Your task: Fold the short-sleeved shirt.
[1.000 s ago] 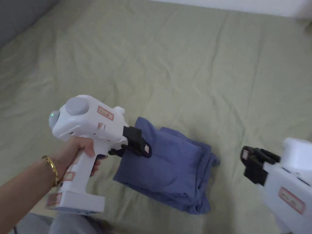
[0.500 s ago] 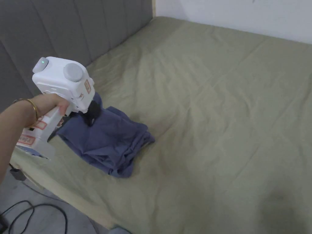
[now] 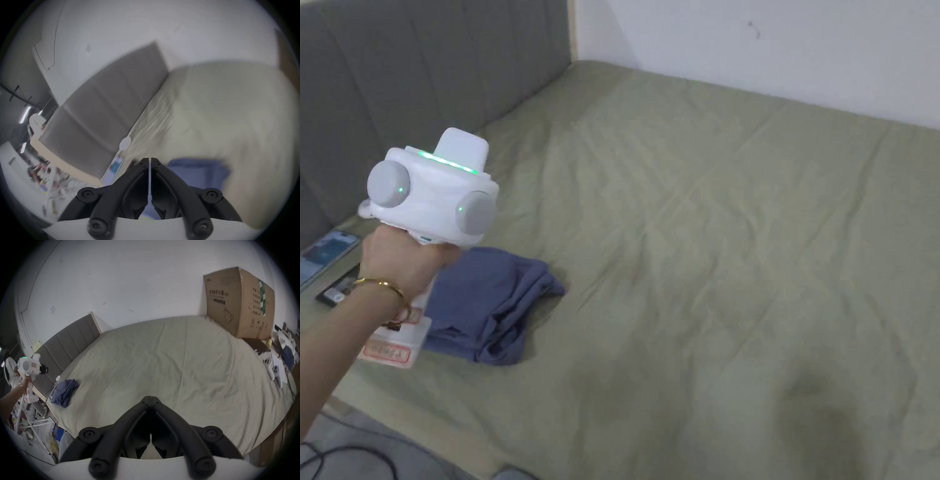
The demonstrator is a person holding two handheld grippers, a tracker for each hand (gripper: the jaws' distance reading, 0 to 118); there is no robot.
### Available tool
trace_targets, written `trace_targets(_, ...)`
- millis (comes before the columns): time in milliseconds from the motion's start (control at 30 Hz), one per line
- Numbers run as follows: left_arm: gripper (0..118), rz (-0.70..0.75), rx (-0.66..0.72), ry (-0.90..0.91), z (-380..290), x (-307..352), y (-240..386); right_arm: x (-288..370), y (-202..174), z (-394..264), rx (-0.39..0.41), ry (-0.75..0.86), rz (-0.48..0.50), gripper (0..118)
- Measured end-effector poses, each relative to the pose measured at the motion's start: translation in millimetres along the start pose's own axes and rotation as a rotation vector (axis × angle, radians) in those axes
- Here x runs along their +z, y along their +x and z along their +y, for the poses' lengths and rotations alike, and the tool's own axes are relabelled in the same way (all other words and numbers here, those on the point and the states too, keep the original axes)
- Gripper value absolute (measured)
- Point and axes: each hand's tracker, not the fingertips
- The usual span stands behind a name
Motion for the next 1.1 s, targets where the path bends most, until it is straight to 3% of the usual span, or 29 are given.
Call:
trace_targets(67, 2, -0.099, 0.041, 0.130, 21, 129, 54, 14, 8, 10, 0.027, 0.055, 0.001, 0)
trace_targets(167, 2, -0.193, 0.086, 0.323, 23, 192, 71, 43, 11, 33, 0.104, 0.156, -0.056, 0)
trace_targets(200, 2, -0.230, 0.105, 0.378, 35, 204, 104, 52, 13, 39, 0.116, 0.196, -0.074, 0)
trace_targets(300, 2, -0.352, 0.181, 0.497, 36, 245, 120, 80, 24, 59, 0.128, 0.309, -0.092, 0)
trace_targets(433, 2, -0.422, 0.213, 0.609, 30, 256, 137, 111, 26, 73, 0.122, 0.424, -0.149, 0)
trace_targets(600, 2, -0.477, 0.222, 0.615, 12, 303, 198, 127, 37, 65, 0.141, 0.509, -0.225, 0)
trace_targets(1000, 2, -0.489, 0.186, 0.485, -44, 305, 227, 103, 62, 20, 0.066, 0.415, -0.230, 0)
trace_targets(1067, 9, -0.471, 0.183, 0.458, -47, 305, 227, 99, 64, 17, 0.073, 0.400, -0.226, 0)
trace_targets(1100, 27, -0.483, 0.186, 0.450, -48, 305, 225, 98, 64, 18, 0.076, 0.393, -0.227, 0)
